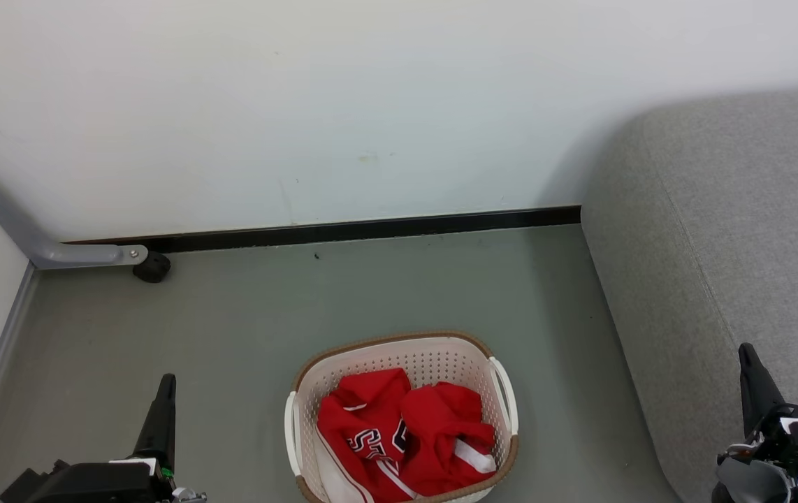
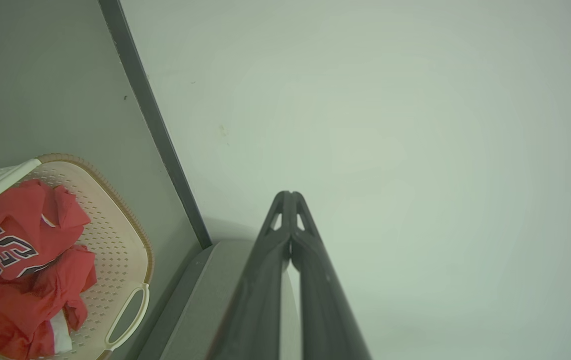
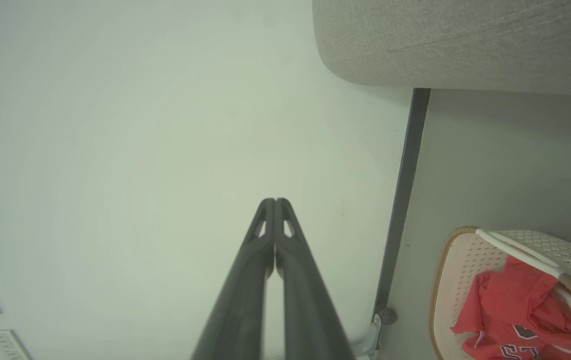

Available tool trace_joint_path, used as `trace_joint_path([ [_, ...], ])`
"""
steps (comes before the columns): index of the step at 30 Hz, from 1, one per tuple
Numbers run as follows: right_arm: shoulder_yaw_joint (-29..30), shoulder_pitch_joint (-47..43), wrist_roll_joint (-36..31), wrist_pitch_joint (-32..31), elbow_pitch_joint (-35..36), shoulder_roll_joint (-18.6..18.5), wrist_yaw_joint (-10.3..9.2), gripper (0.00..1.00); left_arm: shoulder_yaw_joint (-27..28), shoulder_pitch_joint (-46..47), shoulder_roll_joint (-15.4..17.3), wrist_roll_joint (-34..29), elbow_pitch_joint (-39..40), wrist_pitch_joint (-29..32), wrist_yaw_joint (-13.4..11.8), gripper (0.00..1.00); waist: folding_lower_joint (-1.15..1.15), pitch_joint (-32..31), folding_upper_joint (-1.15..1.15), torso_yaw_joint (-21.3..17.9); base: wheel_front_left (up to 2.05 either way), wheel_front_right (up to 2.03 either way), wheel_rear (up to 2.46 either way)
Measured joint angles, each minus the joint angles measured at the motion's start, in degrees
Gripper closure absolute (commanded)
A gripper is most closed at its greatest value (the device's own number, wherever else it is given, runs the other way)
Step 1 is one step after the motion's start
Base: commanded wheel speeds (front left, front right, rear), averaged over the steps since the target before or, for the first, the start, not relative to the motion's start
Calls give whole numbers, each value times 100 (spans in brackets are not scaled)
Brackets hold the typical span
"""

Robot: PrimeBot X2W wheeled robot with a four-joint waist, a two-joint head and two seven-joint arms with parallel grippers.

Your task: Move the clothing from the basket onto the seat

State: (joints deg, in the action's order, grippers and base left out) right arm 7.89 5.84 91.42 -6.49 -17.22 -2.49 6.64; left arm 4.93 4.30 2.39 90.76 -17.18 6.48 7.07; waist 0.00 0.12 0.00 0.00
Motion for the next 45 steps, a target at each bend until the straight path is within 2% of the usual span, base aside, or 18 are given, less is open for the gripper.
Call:
trace_joint_path([
  [24,0,0,0,0,0,0,0,100,0,0,0,1,0,0,0,100,0,0,0,0,0,0,0],
  [25,0,0,0,0,0,0,0,0,0,0,0,1,0,0,0,0,0,0,0,0,0,0,0],
  [31,-27,-222,-3,1,-314,103,-15,0,-22,-258,-59,-8,-302,-2,-8,0,0,2,0,-1,0,0,0],
  [45,-177,-91,-198,69,-324,90,-15,0,-180,-157,-57,-89,-365,-213,-8,0,0,1,0,-5,0,0,0],
])
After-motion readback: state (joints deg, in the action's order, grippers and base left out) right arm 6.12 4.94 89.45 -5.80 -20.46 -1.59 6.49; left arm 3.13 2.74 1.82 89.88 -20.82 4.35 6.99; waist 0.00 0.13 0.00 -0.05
